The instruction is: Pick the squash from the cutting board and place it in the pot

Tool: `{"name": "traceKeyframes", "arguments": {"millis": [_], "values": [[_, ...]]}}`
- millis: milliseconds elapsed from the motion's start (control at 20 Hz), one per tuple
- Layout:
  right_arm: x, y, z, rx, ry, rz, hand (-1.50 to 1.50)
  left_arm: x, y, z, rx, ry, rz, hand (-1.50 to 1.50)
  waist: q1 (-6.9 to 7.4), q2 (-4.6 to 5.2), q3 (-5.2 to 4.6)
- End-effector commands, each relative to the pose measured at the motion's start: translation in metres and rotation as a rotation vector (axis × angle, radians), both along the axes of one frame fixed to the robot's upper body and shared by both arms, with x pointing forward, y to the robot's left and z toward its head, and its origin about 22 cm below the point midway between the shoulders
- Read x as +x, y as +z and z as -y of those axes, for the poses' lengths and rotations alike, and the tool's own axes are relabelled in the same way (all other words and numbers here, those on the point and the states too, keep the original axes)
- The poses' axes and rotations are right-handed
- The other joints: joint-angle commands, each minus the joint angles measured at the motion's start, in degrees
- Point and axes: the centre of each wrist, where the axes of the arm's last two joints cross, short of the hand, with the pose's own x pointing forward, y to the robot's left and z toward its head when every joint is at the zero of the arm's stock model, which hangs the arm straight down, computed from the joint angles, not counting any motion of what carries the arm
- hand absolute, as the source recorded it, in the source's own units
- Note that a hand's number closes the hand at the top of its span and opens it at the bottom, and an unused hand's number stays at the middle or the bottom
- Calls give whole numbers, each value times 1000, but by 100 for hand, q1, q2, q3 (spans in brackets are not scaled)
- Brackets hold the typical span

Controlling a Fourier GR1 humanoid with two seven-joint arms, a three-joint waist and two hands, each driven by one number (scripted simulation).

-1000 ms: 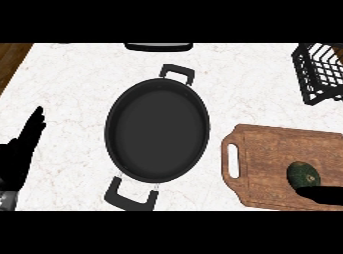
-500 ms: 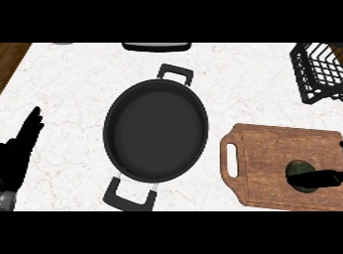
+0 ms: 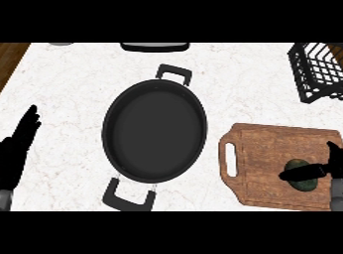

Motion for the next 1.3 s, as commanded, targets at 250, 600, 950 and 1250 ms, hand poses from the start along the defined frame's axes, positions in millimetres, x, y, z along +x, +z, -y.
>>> {"name": "traceKeyframes", "arguments": {"millis": [250, 600, 950, 1250], "values": [[13, -17, -6, -5, -112, -150, -150, -5, -8, 3, 11, -6, -10, 0, -23, -4, 1], [9, -30, 0, 18, -15, -175, 150, -1, -6, 1, 0, -5, -16, 0, -40, -8, 2], [15, -24, -5, -24, -16, -130, 150, -4, -8, 9, -4, 11, 3, 0, -36, -10, 2], [11, -26, -113, -22, 436, -17, 150, 0, -11, 11, -6, -35, 8, 0, 200, -15, -5]]}}
